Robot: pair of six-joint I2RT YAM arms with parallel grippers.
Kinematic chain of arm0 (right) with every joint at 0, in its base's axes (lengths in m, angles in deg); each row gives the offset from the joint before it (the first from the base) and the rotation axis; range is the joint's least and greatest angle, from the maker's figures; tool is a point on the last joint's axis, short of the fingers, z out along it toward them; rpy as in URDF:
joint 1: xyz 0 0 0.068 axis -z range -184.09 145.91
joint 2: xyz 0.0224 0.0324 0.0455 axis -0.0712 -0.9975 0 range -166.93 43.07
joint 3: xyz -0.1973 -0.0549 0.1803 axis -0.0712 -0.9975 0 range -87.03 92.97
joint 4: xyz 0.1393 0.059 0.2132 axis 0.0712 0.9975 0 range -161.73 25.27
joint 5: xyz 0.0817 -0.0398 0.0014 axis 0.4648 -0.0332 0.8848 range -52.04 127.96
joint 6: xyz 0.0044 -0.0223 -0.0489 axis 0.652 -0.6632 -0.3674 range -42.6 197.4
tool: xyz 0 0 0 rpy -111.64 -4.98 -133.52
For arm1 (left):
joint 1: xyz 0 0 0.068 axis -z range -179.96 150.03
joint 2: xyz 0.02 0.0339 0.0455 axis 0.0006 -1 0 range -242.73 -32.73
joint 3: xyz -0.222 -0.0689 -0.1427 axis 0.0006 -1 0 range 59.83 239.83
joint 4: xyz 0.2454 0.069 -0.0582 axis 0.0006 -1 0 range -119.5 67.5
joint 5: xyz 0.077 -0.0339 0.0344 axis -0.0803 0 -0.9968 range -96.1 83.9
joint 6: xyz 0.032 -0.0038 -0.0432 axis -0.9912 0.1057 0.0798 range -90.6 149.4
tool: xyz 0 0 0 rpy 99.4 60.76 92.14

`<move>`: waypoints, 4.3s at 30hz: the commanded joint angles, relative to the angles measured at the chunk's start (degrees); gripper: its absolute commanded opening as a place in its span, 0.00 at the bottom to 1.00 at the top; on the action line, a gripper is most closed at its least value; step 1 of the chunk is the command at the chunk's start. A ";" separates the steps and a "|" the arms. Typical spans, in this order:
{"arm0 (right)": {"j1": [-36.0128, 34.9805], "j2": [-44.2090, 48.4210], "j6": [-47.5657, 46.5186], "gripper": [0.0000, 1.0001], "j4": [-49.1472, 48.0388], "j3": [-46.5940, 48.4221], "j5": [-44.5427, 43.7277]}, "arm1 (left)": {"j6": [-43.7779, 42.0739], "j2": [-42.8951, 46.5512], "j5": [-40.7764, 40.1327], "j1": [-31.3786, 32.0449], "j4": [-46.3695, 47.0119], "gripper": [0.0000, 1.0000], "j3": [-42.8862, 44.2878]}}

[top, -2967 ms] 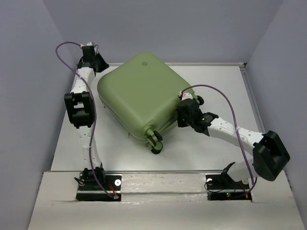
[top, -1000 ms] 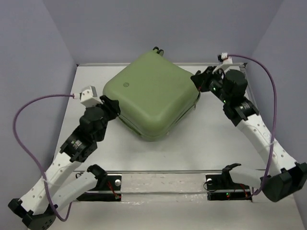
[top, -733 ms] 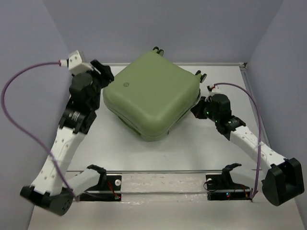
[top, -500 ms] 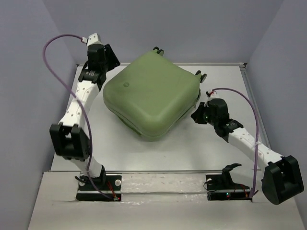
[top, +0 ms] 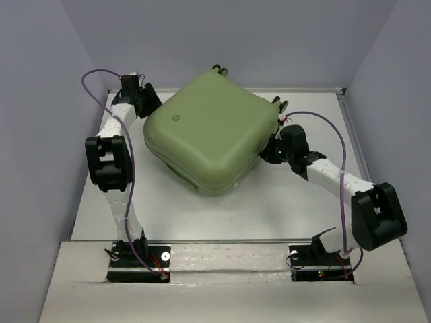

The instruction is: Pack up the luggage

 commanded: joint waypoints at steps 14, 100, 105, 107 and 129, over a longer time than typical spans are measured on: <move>0.05 -20.56 -4.80 0.15 -5.97 27.63 7.81 | 4.47 20.60 7.04 0.90 15.00 0.66 -32.72; 1.19 3.53 -19.74 0.36 -33.47 -16.05 18.15 | 11.85 62.19 -15.20 46.78 28.62 0.25 -70.17; 1.19 1.16 -21.67 0.38 -33.56 -15.87 20.72 | 11.76 62.27 -15.46 46.78 28.27 0.25 -69.99; 1.19 0.19 -22.29 0.39 -33.56 -15.35 22.48 | 11.59 62.27 -16.07 46.78 28.10 0.25 -69.73; 1.19 6.08 -18.24 0.37 -30.30 -19.57 18.44 | 9.30 62.45 -18.80 44.50 25.37 0.25 -65.51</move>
